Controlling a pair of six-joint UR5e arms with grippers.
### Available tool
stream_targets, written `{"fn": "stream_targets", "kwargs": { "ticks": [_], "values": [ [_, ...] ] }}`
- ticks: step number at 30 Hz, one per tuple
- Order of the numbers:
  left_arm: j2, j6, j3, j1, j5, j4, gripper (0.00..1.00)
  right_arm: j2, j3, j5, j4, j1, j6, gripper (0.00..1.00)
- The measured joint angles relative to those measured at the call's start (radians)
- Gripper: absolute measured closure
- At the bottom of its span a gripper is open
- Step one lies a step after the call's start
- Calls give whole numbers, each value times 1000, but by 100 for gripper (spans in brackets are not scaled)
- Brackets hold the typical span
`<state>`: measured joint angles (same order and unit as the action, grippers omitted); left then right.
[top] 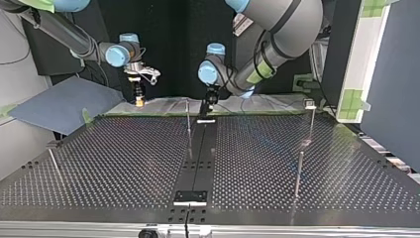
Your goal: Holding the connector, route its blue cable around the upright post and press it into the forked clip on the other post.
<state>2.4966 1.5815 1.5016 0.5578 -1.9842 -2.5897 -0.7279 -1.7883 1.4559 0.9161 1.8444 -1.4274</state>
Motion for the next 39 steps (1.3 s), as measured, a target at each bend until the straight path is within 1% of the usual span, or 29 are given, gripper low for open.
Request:
{"fn": "stream_targets", "kwargs": {
  "ticks": [12,18,23,32,39],
  "values": [
    [1,2,-26,-26,13,-6,99,0,2,3,2,-8,-5,100],
    [1,4,-56,-43,37,-37,99,1,9,3,2,-10,-6,100],
    [1,4,-85,-54,56,-73,99,1,24,5,-8,-11,-6,100],
    [1,6,-124,-73,82,-114,99,1,49,30,-20,-21,-6,100],
    [1,28,-145,-87,91,-136,99,1,58,60,-20,-24,-6,100]
  ]
}}
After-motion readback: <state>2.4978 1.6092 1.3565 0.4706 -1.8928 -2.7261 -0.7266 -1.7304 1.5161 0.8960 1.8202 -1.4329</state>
